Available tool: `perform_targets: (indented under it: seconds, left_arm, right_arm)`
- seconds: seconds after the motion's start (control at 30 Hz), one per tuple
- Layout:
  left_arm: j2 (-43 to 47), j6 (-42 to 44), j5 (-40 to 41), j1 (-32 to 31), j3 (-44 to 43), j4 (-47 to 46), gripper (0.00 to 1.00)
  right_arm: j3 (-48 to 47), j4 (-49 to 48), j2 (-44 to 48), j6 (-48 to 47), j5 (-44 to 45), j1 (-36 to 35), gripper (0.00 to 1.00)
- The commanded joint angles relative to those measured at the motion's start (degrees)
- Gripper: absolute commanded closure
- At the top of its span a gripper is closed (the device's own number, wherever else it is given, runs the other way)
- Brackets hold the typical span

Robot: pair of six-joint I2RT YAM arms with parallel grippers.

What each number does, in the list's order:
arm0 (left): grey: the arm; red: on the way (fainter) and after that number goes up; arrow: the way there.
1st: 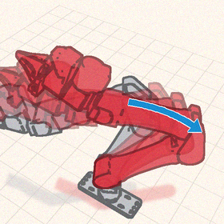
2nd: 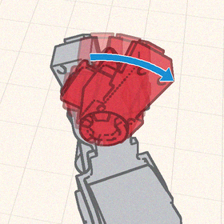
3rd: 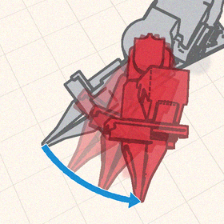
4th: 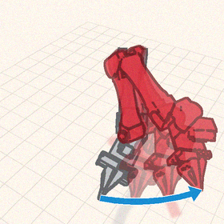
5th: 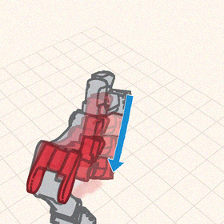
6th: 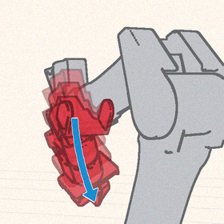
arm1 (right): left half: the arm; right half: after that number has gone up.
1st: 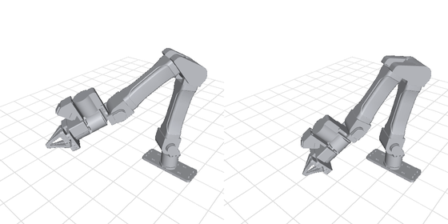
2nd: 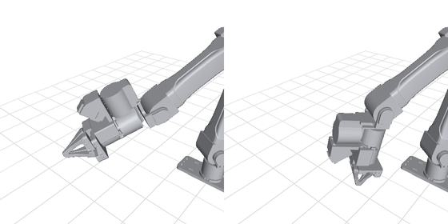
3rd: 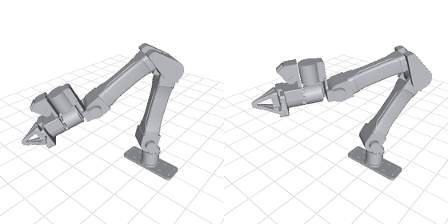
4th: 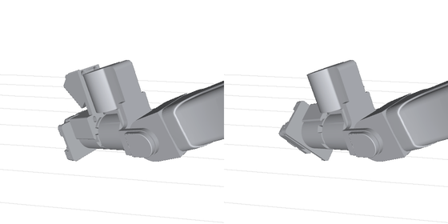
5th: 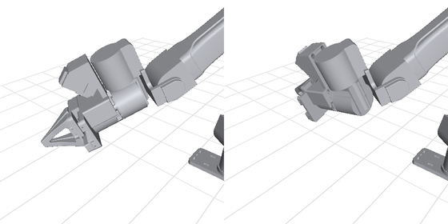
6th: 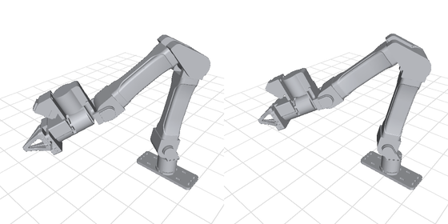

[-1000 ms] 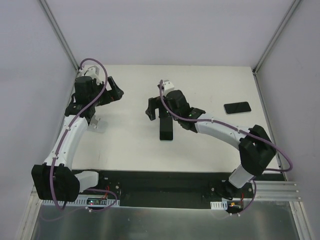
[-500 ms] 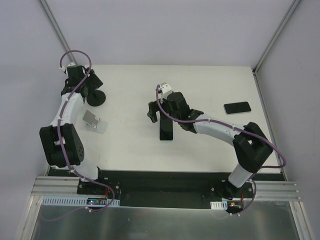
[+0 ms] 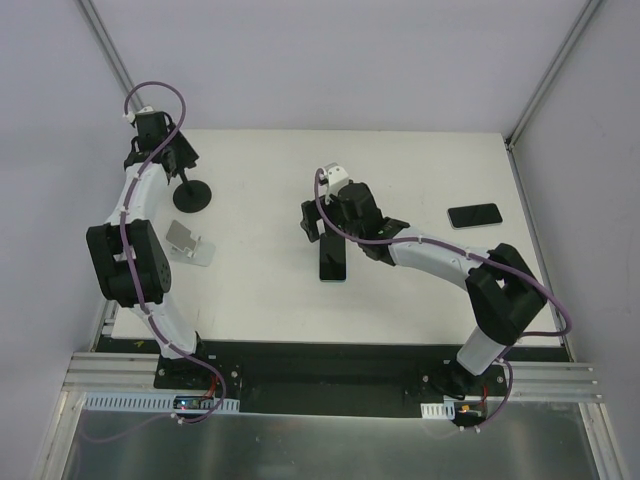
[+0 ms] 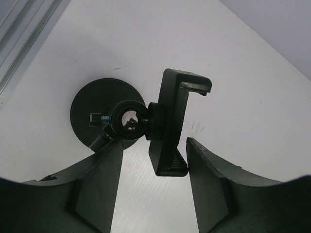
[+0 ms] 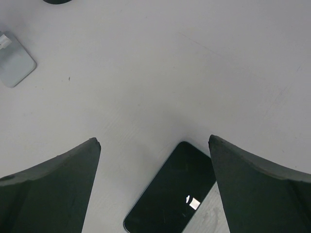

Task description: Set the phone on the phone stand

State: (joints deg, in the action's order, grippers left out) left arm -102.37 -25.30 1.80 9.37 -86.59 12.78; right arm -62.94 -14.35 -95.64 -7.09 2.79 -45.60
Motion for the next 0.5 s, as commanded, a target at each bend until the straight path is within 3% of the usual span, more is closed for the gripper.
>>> perform_targets:
  seconds: [0.0,0.23,0.47]
  left_arm:
    - [-0.29,1.66,1.1,-0.05,-2.54,1.46,0.49]
    - [-1.34,1.48,2.15,-0.93,-1.92,1.73,0.58]
    - [-2.05,3.06,2.15,-1.89,-4.99,4.52,1.0]
  right_arm:
    - [0.27,-2.61,1.77,-0.47,1.43,0.34,0.04]
    - [0.36,-2.7,1.5,0.15,1.61,0.6,0.04]
    - [0.45,-2.35,1.5,-0.29,1.96,0.96,0.04]
